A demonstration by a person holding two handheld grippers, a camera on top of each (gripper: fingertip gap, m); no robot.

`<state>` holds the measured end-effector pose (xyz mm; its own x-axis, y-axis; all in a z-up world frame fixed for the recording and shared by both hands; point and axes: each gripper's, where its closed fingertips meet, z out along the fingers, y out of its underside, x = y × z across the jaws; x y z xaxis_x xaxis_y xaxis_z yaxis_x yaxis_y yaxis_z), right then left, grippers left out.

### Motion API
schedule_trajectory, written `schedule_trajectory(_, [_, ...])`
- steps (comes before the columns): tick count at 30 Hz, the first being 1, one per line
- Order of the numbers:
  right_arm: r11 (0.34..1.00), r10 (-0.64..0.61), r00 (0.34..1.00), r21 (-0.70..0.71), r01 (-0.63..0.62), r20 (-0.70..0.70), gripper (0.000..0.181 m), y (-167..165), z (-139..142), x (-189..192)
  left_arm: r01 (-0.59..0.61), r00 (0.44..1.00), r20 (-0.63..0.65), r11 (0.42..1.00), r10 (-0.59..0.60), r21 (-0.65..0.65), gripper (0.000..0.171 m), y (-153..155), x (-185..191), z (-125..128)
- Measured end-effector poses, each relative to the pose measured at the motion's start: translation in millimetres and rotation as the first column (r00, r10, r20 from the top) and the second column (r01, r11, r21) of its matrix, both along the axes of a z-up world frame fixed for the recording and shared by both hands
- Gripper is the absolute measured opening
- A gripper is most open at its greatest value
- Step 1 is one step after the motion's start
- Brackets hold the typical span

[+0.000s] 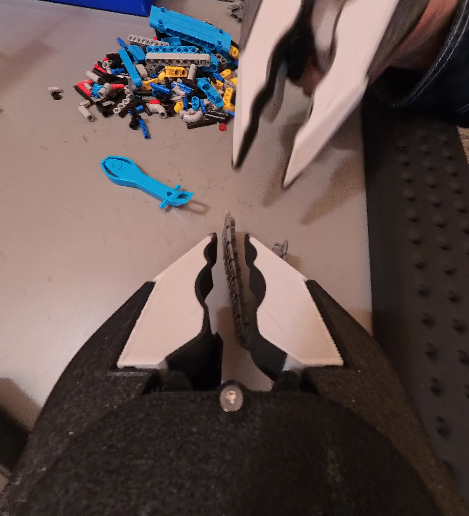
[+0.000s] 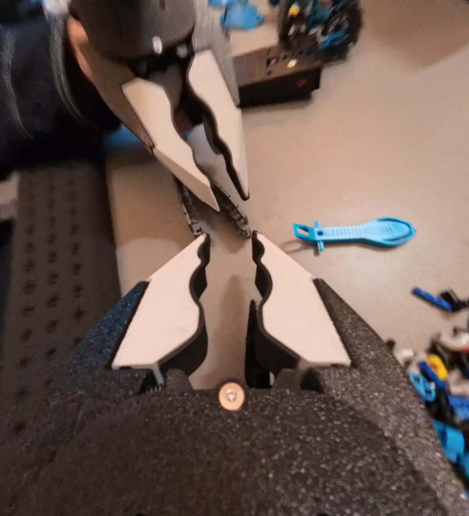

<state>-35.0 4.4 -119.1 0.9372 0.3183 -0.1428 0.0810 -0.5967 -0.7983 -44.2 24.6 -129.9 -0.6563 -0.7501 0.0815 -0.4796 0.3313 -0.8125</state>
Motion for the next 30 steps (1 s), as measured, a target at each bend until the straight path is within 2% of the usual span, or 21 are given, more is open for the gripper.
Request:
schedule_trajectory(2, [0.999,0.008,0.995,-0.050,-0.003,0.099,0.023,14.6,-19.1,2.6,0.001,1.000,0.006,1.000,-0.001,0.001,0.017,2.0,-1.1,2.2])
schedule_trajectory(4, [0.996,0.026,0.991,-0.088,-0.014,0.135,0.021,17.7,-30.1,5.8,0.005,1.000,0.009,1.000,-0.005,0.020,0.010,2.2,-0.3,1.3])
schedule_trajectory(8, [0.999,0.014,0.997,-0.050,-0.011,0.070,0.001,19.4,-28.3,4.9,0.005,1.000,0.013,0.998,-0.006,0.064,0.001,3.1,1.4,-2.6])
schedule_trajectory(13, [0.998,0.014,0.999,-0.056,-0.012,0.042,0.000,15.6,-30.2,-13.0,-0.056,0.998,0.029,0.995,0.054,0.082,0.001,9.8,8.8,-2.8])
schedule_trajectory(16, [0.999,-0.005,0.987,-0.051,0.014,0.162,0.000,11.4,-34.1,-11.2,-0.044,0.999,0.030,0.996,0.041,0.080,0.001,6.6,8.3,-2.8])
schedule_trajectory(18, [0.998,-0.046,0.993,-0.040,0.050,0.112,0.002,10.1,-28.7,-7.7,-0.046,0.999,0.028,0.996,0.044,0.071,0.001,6.9,8.3,-2.7])
schedule_trajectory(21, [0.988,-0.153,0.988,-0.037,0.153,-0.002,0.023,14.5,-22.5,2.2,-0.052,0.998,0.026,0.996,0.050,0.066,0.001,6.5,9.0,-2.6])
schedule_trajectory(22, [0.981,-0.190,0.981,-0.044,0.189,-0.029,0.025,16.6,-22.5,3.9,-0.059,0.998,0.024,0.996,0.058,0.062,0.001,6.6,9.7,-2.6])
schedule_trajectory(26, [0.935,-0.354,0.931,-0.050,0.351,-0.085,0.017,22.0,-22.1,10.4,-0.154,0.988,0.011,0.987,0.153,0.054,0.001,11.9,16.0,-3.1])
schedule_trajectory(28, [0.918,-0.396,0.912,-0.052,0.393,-0.104,0.014,23.7,-21.6,12.6,-0.201,0.980,0.018,0.977,0.200,0.066,0.001,14.6,19.2,-3.3])
schedule_trajectory(30, [0.923,-0.385,0.915,-0.019,0.385,-0.123,0.014,24.4,-14.6,9.8,-0.235,0.972,0.015,0.970,0.234,0.061,0.002,15.5,22.0,-3.2])
